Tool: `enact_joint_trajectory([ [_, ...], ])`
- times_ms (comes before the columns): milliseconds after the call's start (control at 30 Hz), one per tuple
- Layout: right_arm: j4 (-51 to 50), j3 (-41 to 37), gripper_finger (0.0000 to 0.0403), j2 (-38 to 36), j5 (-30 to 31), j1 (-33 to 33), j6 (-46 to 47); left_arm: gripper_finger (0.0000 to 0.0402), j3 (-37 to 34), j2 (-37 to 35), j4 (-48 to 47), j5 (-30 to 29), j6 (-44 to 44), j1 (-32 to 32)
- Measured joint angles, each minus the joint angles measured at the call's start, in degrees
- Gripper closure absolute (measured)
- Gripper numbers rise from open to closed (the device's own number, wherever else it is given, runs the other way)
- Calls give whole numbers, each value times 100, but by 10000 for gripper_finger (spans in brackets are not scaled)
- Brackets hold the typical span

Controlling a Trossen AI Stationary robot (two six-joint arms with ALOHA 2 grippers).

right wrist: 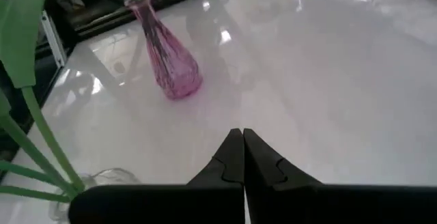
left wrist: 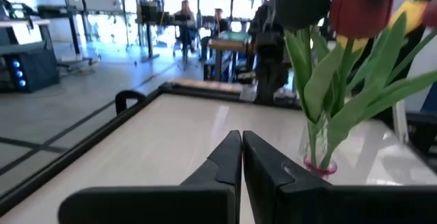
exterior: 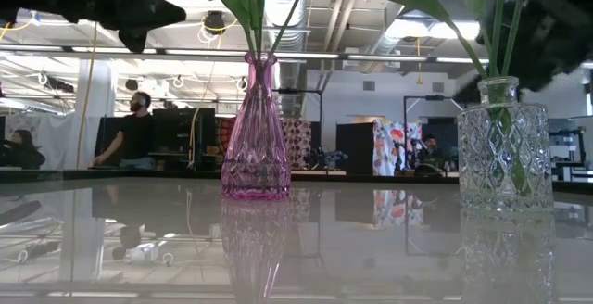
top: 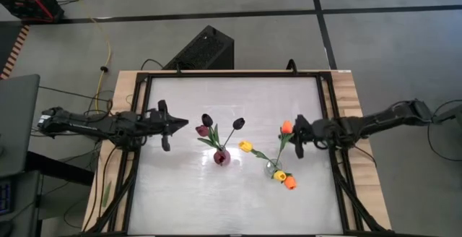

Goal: Sort flowers into vase by color
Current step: Return to Home Position

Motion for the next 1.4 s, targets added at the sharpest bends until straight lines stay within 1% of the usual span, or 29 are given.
enact_joint_trajectory([
  [133, 76, 2, 384, -208, -247, -430, -672, 400, -388, -430, 324, -2, -33, 5],
  [233, 78, 2, 384, -466, -255, -737, -1037, 401, -531, -707, 336, -1, -54, 24],
  [367, 206, 2, 384, -865, -316, -1211, -1848, 401, -617, -975, 302, -3, -22, 33],
  [433, 210, 2, 384, -1067, -591, -1538, -2056, 401, -650, -1061, 250, 7, -41, 33],
  [533, -69, 2, 384, -1392, -1179, -2091, -2009, 401, -662, -1155, -3, 60, -93, 33],
  [667, -681, 2, 384, -1631, -1591, -2646, -1534, 401, -662, -1197, -299, 61, -199, 33],
  [800, -832, -24, 384, -1627, -1776, -2684, -1320, 401, -662, -1200, -319, 63, -208, 33],
  [967, -50, -445, 384, -1643, -1773, -2477, -1324, 401, -662, -1197, -319, 177, -224, 33],
  [1167, 122, -689, 383, -1677, -1561, -2461, -1323, 401, -669, -1181, -302, 251, -349, 31],
  [1300, 357, -918, 383, -1672, -1475, -2458, -1235, 402, -865, -1175, -194, 250, -469, 31],
  [1400, 526, -1020, 383, -1672, -1395, -2460, -1232, 402, -1133, -1181, 238, 248, -488, 31],
])
